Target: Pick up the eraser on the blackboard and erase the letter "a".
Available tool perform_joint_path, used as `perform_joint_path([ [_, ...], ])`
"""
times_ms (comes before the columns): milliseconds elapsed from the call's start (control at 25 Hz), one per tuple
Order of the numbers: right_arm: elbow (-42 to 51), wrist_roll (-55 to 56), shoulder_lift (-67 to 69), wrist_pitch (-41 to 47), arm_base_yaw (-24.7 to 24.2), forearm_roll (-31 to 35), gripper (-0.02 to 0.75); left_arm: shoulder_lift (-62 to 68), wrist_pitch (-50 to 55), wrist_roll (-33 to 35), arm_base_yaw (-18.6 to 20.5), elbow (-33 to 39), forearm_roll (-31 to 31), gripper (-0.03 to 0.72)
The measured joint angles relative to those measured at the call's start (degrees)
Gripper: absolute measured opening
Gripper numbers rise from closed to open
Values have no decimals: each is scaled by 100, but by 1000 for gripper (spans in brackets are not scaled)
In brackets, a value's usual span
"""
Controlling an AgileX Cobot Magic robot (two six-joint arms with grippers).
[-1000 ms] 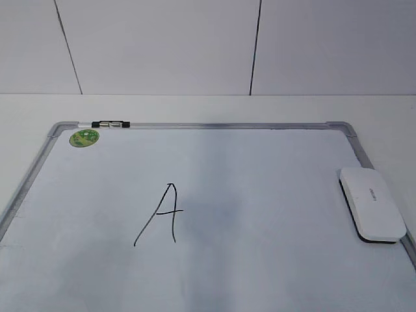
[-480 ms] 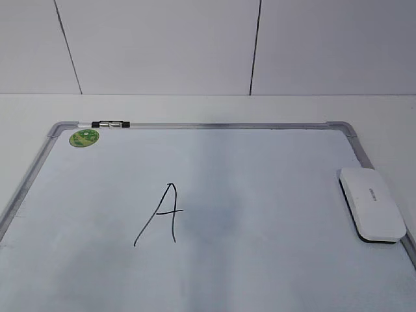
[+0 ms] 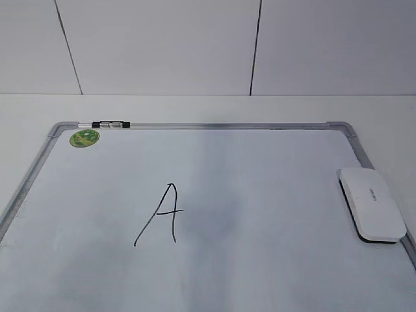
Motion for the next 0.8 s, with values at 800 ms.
perform_joint_path([
  [800, 0, 0, 0, 0, 0, -10, 592, 0, 0, 0, 0, 0, 0, 322],
])
